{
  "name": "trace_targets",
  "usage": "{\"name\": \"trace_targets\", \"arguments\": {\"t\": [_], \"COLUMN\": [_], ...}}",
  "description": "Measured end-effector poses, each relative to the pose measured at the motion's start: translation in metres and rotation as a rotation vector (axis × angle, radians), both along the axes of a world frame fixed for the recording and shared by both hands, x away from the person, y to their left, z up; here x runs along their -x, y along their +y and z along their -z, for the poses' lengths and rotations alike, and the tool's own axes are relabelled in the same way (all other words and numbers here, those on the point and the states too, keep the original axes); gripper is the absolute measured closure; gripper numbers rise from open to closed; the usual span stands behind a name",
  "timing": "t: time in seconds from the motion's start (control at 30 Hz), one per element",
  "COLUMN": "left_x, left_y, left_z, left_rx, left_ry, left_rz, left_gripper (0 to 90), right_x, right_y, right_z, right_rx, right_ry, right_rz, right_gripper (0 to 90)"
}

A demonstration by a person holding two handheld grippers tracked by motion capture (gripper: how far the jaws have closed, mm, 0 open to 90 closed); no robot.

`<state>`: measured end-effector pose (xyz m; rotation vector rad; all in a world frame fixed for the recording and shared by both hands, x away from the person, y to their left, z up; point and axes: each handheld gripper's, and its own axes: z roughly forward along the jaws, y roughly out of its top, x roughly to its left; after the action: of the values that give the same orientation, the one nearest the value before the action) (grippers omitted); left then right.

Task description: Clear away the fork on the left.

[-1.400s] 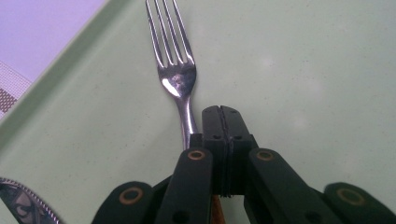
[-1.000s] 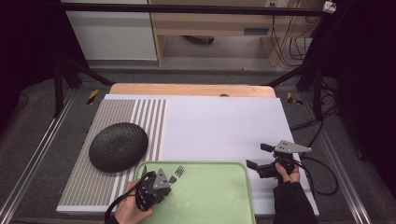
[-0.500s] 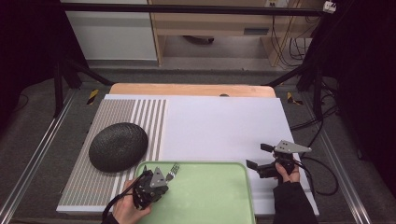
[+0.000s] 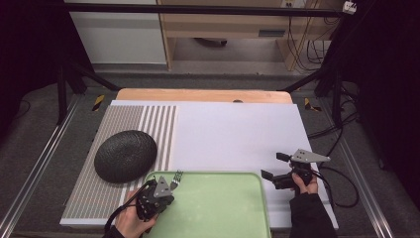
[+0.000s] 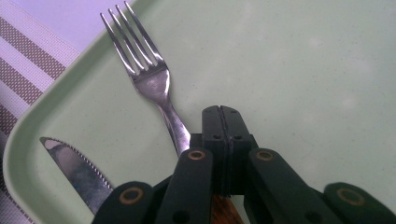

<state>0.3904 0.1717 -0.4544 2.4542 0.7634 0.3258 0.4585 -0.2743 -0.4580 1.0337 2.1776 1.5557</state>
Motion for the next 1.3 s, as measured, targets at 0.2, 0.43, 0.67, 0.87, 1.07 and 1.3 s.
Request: {"name": "trace_targets", "arguments": {"t": [0.2, 0.43, 0.67, 0.87, 1.07, 1.3], "left_x": [0.002, 0.005, 0.008, 0.011, 0.013, 0.013], "left_y": [0.004, 0.011, 0.016, 0.020, 0.025, 0.027], "left_z": [0.000, 0.000, 0.001, 0.001, 0.001, 0.000], "left_rx": [0.002, -0.001, 0.003, 0.005, 0.008, 0.011], "left_ry": [0.000, -0.002, -0.004, -0.008, -0.012, -0.021], "left_rz": [-0.007, -0.011, -0.015, -0.020, -0.025, -0.028], "left_gripper": [89.5, 89.5, 89.3, 88.9, 88.5, 83.0], "right_x": [0.000, 0.000, 0.000, 0.000, 0.000, 0.000], "right_y": [0.000, 0.000, 0.000, 0.000, 0.000, 0.000], "right_z": [0.000, 0.000, 0.000, 0.000, 0.000, 0.000], "right_rx": [-0.002, 0.000, 0.001, -0.001, -0.001, 0.000], "right_ry": [-0.001, -0.002, 0.001, 0.001, 0.001, 0.001], "right_rz": [0.001, 0.001, 0.002, 0.002, 0.002, 0.003], "right_gripper": [0.4, 0.3, 0.4, 0.4, 0.3, 0.3]}}
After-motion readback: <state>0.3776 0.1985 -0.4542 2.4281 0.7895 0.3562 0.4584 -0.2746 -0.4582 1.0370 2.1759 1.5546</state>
